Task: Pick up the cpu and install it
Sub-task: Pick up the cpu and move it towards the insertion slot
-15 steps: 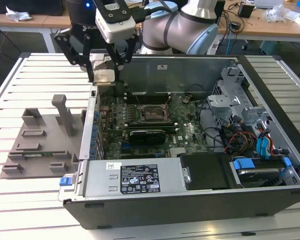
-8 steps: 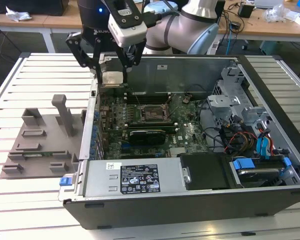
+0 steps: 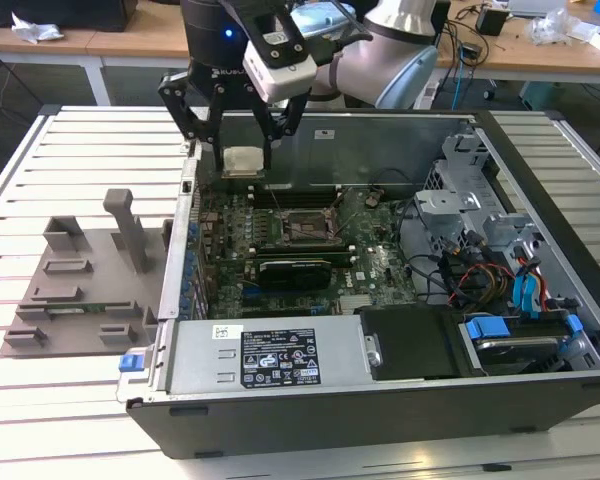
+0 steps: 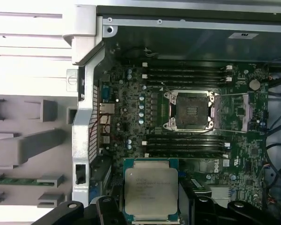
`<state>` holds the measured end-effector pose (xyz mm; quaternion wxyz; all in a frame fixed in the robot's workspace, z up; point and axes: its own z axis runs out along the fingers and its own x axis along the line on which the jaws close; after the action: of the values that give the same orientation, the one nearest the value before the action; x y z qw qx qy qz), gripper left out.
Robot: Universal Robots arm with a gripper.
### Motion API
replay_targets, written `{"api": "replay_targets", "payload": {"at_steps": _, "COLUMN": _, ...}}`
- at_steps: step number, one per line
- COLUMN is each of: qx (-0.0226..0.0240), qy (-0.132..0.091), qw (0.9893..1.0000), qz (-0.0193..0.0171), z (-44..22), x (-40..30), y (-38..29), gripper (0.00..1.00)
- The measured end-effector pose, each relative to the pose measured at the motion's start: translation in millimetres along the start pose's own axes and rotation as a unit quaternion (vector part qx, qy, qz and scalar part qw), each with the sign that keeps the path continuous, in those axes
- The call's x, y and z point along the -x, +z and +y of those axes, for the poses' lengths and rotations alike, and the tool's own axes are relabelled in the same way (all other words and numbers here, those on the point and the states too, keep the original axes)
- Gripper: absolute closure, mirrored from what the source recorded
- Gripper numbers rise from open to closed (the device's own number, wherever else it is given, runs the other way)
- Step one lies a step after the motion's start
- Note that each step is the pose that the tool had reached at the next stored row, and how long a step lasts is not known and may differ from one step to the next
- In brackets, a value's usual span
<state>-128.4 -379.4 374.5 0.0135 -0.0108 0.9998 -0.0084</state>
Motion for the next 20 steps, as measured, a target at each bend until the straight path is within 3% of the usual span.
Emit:
{"api": "replay_targets", "payload": {"at_steps": 13, "qx": -0.0015, "qy": 0.0, "qw": 1.0, "qz": 0.0001, "z": 9.7, "x": 29.1, "y": 18.8, "gripper": 0.45}}
{"api": "replay_targets", "payload": {"at_steps": 20, "qx": -0.0017, "qy": 0.0, "qw": 1.0, "qz": 0.0002, "z": 12.3, "x": 41.2, "y": 26.4, "gripper": 0.45}}
